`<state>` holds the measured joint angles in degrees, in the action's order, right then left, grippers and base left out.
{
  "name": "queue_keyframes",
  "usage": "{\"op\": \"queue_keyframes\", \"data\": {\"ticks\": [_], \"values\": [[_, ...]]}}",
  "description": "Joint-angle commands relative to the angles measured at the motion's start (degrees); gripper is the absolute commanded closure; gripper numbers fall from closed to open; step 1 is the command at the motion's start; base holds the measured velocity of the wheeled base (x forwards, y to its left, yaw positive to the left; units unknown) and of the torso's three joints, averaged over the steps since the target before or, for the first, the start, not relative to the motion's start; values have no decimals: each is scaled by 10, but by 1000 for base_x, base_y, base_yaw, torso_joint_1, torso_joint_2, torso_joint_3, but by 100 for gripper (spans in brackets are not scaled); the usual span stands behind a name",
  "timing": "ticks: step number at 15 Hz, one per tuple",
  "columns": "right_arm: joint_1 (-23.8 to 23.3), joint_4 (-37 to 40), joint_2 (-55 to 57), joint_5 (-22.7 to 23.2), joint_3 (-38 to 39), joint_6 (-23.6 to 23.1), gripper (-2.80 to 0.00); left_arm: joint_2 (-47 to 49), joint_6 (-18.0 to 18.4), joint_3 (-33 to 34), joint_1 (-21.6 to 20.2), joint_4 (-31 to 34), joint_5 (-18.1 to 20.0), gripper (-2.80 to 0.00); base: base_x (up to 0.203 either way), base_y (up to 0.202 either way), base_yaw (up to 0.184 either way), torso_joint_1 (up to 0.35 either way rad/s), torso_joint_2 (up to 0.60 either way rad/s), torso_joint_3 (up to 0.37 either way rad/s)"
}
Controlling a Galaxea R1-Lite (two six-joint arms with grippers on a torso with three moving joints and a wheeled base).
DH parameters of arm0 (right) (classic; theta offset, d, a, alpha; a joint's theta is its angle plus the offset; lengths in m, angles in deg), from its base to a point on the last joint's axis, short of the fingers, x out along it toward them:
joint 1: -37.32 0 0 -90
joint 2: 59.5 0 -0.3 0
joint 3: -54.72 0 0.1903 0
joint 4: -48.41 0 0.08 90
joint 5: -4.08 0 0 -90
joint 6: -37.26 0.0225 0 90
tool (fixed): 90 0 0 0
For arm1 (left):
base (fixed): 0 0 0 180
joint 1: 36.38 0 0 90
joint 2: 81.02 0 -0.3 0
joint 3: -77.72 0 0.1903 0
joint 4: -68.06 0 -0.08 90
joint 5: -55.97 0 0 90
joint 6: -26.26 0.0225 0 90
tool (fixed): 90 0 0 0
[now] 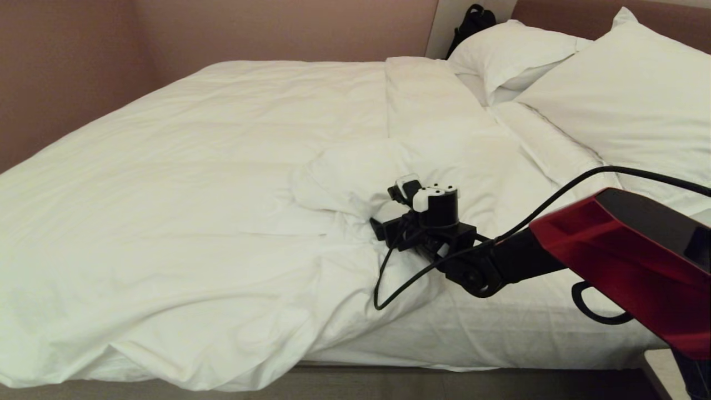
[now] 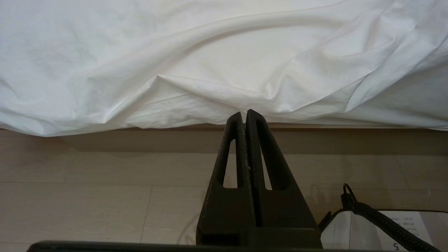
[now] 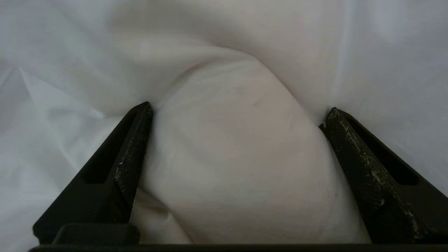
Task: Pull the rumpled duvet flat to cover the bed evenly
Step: Flatten the corners of the folded blanket
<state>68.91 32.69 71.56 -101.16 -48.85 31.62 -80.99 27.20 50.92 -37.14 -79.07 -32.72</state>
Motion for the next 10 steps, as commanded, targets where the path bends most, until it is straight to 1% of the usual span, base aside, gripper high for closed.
{"op": "queue_keyframes", "data": {"ticks": [1,3,4,10], "values": [[-3,-1,10,-1,0,-1,-280,0,0,0,0,1,0,0,0,0,0,0,0,0],[-3,-1,12,-1,-1,-1,-280,0,0,0,0,1,0,0,0,0,0,0,0,0],[-3,-1,14,-1,-1,-1,0,0,0,0,0,1,0,0,0,0,0,0,0,0],[-4,-2,10,-1,-4,0,0,0,0,0,0,1,0,0,0,0,0,0,0,0]]}}
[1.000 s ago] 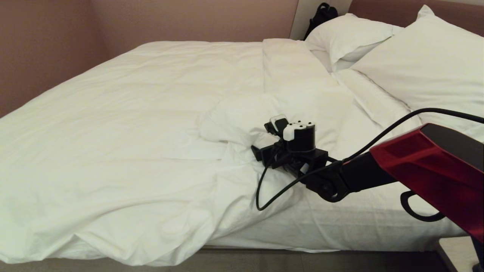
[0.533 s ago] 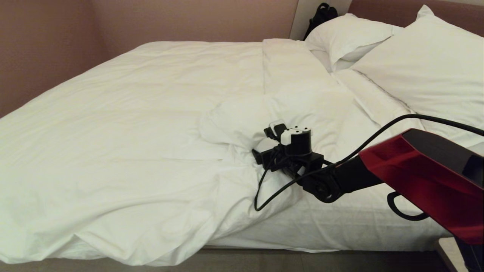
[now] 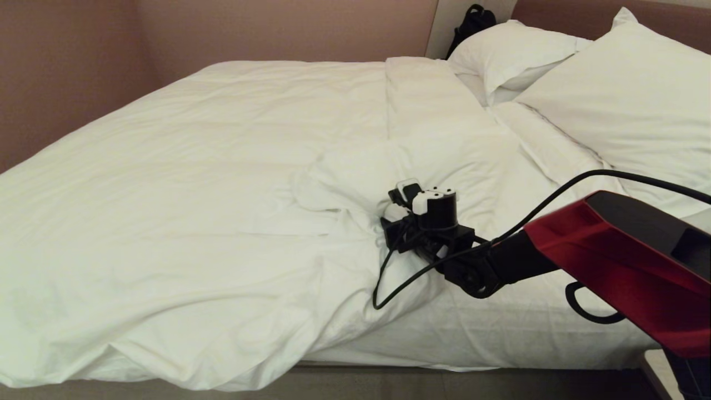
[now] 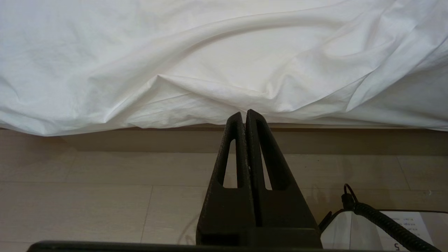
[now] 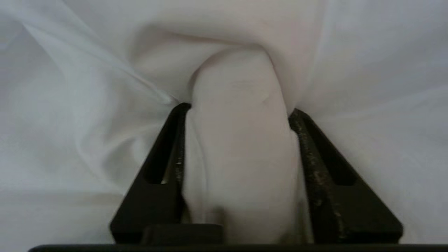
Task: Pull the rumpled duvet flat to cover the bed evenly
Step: Flatten the corners of the folded blanket
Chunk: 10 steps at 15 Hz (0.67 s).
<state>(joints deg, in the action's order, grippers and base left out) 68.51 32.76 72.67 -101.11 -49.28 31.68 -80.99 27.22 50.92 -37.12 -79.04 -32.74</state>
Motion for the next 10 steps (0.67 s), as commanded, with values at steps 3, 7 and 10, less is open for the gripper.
{"op": "queue_keyframes", "data": {"ticks": [3,7,10], "values": [[0,-3,-2,-2,0,0,0,0,0,0,0,0,0,0,0,0,0,0,0,0],[0,-3,-2,-1,0,0,0,0,0,0,0,0,0,0,0,0,0,0,0,0],[0,-4,-4,-1,1,0,0,0,0,0,0,0,0,0,0,0,0,0,0,0]]}}
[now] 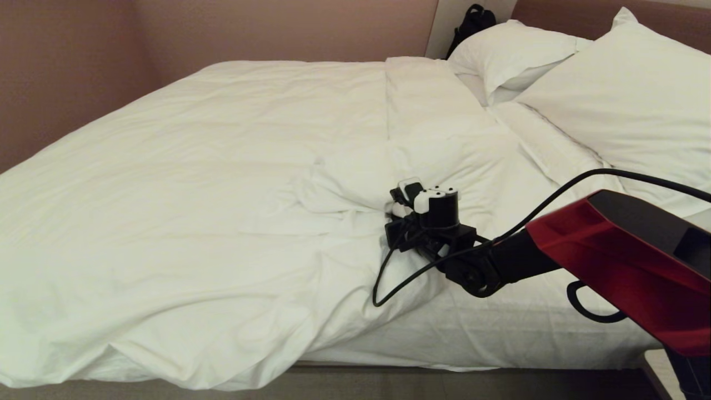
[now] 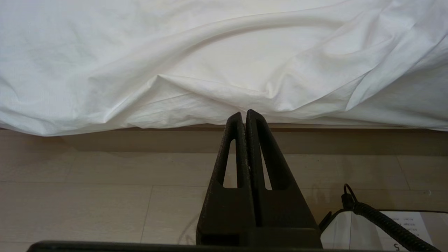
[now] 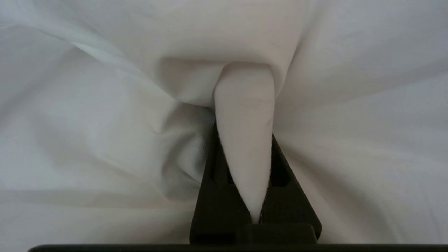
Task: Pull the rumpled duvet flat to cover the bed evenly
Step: Flatten the corners of the folded blanket
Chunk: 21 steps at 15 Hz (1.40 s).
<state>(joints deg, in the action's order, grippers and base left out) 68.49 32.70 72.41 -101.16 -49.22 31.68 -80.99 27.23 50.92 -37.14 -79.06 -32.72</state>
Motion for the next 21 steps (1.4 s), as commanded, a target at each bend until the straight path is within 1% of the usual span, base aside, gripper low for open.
{"op": "queue_keyframes", "data": {"ticks": [1,4,8,12,14,16,19,21], "values": [[0,-4,-8,-1,2,0,0,0,0,0,0,1,0,0,0,0,0,0,0,0],[-7,-3,-44,-2,17,2,0,0,1,0,0,1,0,0,0,0,0,0,0,0],[-21,-1,-116,-7,71,5,0,0,1,0,0,1,0,0,0,0,0,0,0,0],[-24,-5,-184,-7,170,6,0,0,0,0,0,1,0,0,0,0,0,0,0,0],[-26,-6,-243,-7,237,7,0,0,0,0,0,1,0,0,0,0,0,0,0,0],[-27,-6,-288,-9,288,7,0,0,0,0,0,1,0,0,0,0,0,0,0,0],[-28,-8,-319,-24,379,11,0,0,0,0,0,1,0,0,0,0,0,0,0,0],[-30,-21,-337,-28,430,23,0,0,0,0,0,1,0,0,0,0,0,0,0,0]]}}
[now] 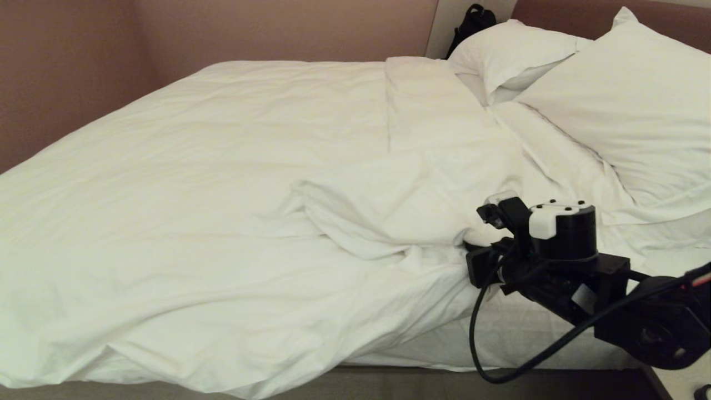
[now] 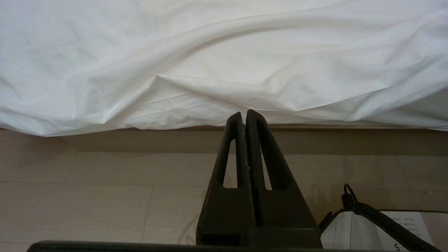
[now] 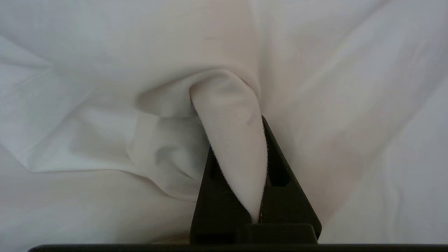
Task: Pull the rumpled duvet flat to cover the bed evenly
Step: Flatten the corners of the folded blanket
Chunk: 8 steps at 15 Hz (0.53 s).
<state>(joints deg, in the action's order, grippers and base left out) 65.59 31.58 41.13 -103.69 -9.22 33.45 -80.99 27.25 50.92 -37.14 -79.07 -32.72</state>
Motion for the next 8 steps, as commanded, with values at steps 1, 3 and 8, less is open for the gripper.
{"op": "queue_keyframes", "data": {"ticks": [1,3,8], "values": [[-1,-24,-28,-2,54,8,0,0,0,0,0,1,0,0,0,0,0,0,0,0],[-1,-53,-19,0,89,10,0,0,0,0,0,1,0,0,0,0,0,0,0,0],[-1,-73,15,2,126,13,0,0,0,0,0,1,0,0,0,0,0,0,0,0]]}}
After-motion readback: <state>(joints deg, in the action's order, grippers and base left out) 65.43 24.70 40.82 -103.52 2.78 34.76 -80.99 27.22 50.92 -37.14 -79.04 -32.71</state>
